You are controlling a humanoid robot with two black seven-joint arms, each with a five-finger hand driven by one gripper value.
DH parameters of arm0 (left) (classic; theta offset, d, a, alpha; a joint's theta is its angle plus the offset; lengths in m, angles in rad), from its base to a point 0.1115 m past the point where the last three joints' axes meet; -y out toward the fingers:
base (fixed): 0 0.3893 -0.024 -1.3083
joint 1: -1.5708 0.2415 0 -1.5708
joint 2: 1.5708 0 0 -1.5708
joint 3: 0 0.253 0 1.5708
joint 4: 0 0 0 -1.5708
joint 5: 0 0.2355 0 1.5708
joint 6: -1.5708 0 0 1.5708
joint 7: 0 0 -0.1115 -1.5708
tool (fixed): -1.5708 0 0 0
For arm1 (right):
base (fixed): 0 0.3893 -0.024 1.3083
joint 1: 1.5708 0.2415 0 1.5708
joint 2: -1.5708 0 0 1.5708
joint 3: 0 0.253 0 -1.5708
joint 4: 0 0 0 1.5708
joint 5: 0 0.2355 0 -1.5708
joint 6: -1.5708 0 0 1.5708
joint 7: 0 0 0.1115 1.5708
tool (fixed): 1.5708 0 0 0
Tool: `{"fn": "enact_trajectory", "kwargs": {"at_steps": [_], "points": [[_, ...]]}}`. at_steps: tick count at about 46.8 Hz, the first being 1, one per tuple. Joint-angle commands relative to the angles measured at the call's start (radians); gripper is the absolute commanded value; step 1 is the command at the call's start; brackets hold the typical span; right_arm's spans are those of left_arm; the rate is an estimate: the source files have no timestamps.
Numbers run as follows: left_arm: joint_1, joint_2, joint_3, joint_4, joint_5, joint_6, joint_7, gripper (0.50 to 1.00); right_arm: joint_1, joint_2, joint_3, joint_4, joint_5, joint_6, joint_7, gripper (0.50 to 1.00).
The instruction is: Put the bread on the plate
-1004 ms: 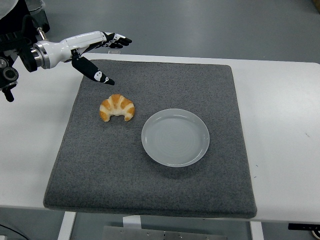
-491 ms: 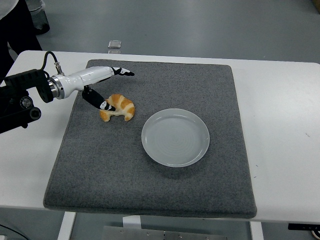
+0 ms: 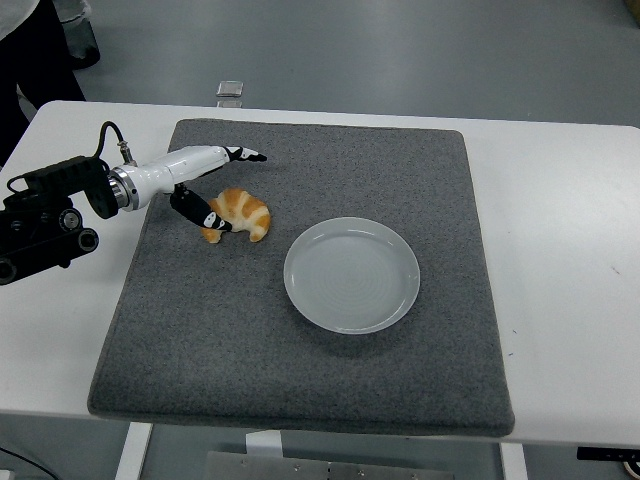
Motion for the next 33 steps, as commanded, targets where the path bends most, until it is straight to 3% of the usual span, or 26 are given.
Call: {"fn": "enact_trajectory", "kwargs": {"at_steps": [1,33], "points": [[0.009,-0.017,0.001,0.014,0.001,0.000,0.000,0.996,0.000,0.000,0.000,0.000,0.000,0.000,0.000,0.932],[0.022,-0.024,0.023,0.034,0.001,-0.002,0.001,0.986,0.000,0.000,0.000,0.000,0.000,0.000,0.000,0.930]]}}
